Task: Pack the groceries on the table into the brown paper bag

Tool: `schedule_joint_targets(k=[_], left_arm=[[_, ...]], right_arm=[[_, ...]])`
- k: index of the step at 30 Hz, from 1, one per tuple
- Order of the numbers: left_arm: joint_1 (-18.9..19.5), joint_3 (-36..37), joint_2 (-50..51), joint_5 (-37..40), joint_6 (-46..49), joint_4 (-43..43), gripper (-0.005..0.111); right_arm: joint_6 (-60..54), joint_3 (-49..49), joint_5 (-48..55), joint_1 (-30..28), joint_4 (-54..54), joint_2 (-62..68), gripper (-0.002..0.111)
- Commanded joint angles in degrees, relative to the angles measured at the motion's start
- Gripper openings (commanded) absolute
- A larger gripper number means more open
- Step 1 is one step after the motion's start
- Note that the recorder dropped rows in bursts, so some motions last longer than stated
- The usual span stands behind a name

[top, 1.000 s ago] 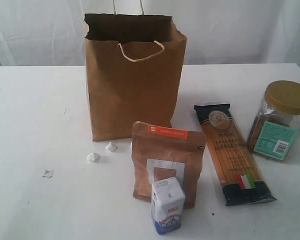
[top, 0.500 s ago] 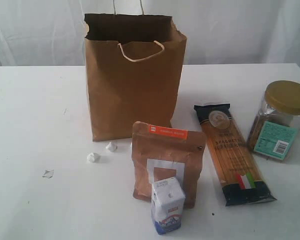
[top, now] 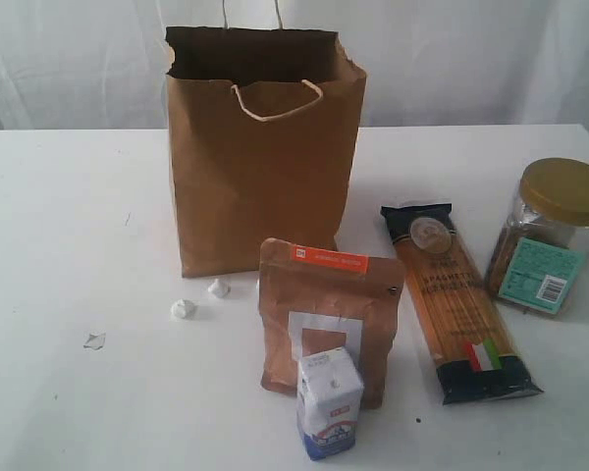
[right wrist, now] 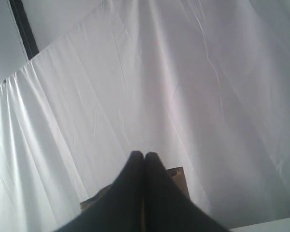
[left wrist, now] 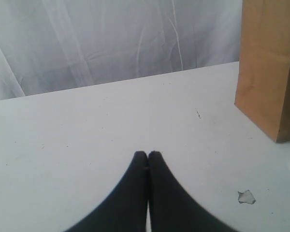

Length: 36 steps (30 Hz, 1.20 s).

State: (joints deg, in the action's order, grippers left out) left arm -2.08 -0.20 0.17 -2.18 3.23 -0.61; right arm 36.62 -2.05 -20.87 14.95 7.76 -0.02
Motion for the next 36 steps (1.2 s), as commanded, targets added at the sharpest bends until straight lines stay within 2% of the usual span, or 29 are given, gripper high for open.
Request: schedule_joint_targets(k=[1,4,8,12,13,14,15,16,17,20,21,22,25,29,33,36], left_arm=[[0.1,0.2,-0.2,-0.7,0.0,-0.9,0.0],[0.1,0.2,-0.2,-0.7,0.0,-0.9,0.0],[0.1,0.2,-0.2,-0.7,0.0,-0.9,0.0],[0.1,0.2,-0.2,-0.7,0.0,-0.9,0.0],[0.1,0.2,-0.2,-0.7,0.0,-0.9,0.0],[0.1,0.2,-0.2,-0.7,0.0,-0.9,0.0],[0.1,0.2,-0.2,-0.7,0.0,-0.9,0.0],[0.1,0.2,-0.2,-0.7,0.0,-0.9,0.0],[0.1,0.2,-0.2,-0.7,0.0,-0.9,0.0],[0.1,0.2,-0.2,-0.7,0.0,-0.9,0.0],[0.1,0.2,-0.2,-0.7,0.0,-0.9,0.0],[0.1,0.2,-0.2,-0.7,0.0,-0.9,0.0],[0.1,0.2,-0.2,-0.7,0.0,-0.9,0.0],[0.1,0.2,-0.2,-0.7,0.0,-0.9,0.0],[0.1,0.2,-0.2,-0.7,0.0,-0.9,0.0],[0.1,0.2,-0.2,-0.7,0.0,-0.9,0.0]], right_arm=[[2.3,-0.2,-1.6,0.0,-0.3,0.0,0.0],[0.4,-2.0,3.7,0.0,-0.3,0.0,0.0],[-7.8,-11.2,25.4,0.0,0.0,2.1,0.0],[-16.9,-24.4,40.2,0.0,1.0,14.0,0.0],[-18.4,-30.8,48.8,0.0,3.3,20.9,0.0],[-20.3,-34.2,52.3,0.0,4.0,24.0,0.001],[-22.9,-41.1,61.3,0.0,5.2,31.7,0.008],[-23.4,-43.6,64.6,0.0,5.4,34.6,0.012],[-24.5,-48.7,67.8,0.0,7.2,40.7,0.025],[-24.5,-56.0,67.4,-0.1,12.8,51.2,0.063],[-23.2,-58.0,67.0,-0.1,13.3,54.5,0.072],[-21.8,-59.6,67.0,-0.1,13.9,57.6,0.075],[-18.0,-62.2,63.3,-0.1,15.4,66.2,0.076],[-15.4,-64.3,67.1,-1.6,14.0,71.5,0.08],[-14.9,-65.6,67.6,-7.0,7.6,74.3,0.08],[-14.7,-66.5,68.2,-10.2,7.1,75.9,0.08]])
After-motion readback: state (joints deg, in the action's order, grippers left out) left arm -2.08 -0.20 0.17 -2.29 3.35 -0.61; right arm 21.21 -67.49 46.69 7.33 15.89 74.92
